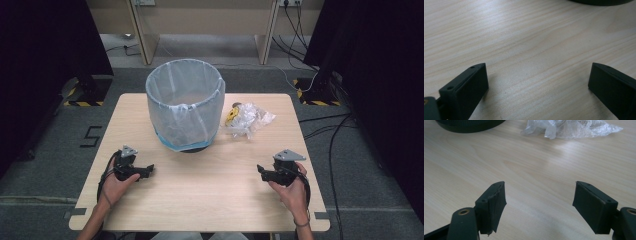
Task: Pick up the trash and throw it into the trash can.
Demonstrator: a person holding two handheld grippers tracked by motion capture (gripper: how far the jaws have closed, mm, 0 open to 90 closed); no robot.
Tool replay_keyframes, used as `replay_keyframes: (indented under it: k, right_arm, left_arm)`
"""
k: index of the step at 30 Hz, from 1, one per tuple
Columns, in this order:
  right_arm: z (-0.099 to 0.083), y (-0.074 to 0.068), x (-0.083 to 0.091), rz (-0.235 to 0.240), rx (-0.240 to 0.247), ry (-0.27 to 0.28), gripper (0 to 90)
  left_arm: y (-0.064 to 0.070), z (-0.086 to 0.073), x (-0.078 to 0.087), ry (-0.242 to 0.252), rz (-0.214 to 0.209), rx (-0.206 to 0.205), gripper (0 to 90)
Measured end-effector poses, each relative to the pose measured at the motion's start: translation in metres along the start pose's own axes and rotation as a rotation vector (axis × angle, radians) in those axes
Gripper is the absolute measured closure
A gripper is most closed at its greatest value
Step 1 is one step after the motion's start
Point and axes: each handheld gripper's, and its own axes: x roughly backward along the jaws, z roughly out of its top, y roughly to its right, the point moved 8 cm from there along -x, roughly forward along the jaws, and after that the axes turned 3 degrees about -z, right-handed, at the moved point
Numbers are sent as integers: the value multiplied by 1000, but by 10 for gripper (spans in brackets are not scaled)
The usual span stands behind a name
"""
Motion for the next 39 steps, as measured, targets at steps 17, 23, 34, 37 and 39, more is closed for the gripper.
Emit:
replay_keyframes:
  k: [17, 23, 34, 37, 39]
  right_arm:
    - [27, 5, -20, 29, -46, 16, 253]
    - [47, -1, -35, 45, -37, 37, 252]
    - [75, -5, -57, 59, -1, 41, 242]
    - [83, -6, -66, 61, 0, 32, 243]
    - [89, -4, -71, 64, -4, 33, 248]
  left_arm:
    - [0, 0, 0, 1, 0, 1, 17]
    - [0, 0, 0, 3, 0, 2, 17]
    - [0, 0, 0, 2, 0, 3, 18]
    - [0, 0, 0, 3, 0, 3, 18]
    - [0, 0, 0, 3, 0, 3, 18]
